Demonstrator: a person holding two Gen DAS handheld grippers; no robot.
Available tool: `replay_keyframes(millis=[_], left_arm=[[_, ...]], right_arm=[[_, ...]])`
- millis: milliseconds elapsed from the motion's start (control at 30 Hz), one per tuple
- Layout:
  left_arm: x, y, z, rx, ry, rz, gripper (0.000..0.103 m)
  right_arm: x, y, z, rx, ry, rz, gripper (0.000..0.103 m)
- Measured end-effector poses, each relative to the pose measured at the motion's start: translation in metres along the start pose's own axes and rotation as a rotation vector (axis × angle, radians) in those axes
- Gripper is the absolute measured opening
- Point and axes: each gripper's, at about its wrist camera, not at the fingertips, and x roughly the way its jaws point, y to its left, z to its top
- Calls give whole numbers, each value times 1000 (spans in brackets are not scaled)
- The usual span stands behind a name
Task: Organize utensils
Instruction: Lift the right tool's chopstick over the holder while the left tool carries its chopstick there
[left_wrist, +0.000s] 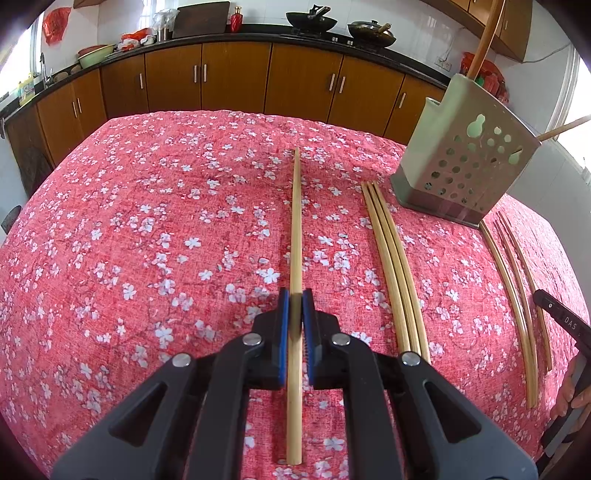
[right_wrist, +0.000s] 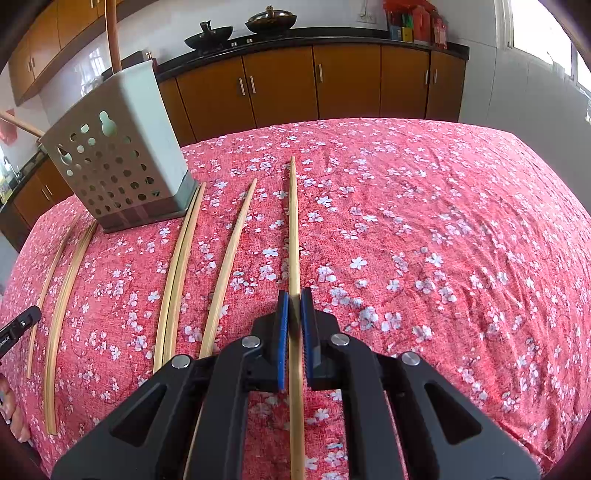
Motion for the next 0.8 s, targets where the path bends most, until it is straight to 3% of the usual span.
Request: replay_keyframes(millis=[567, 800], left_arm=[[-18, -9, -24, 63, 5, 12, 10], [-22, -9, -20, 69, 10, 17, 8]], right_arm=[[-27, 5, -33, -34, 6, 7, 8], [-34, 3, -29, -8, -13, 31, 8]])
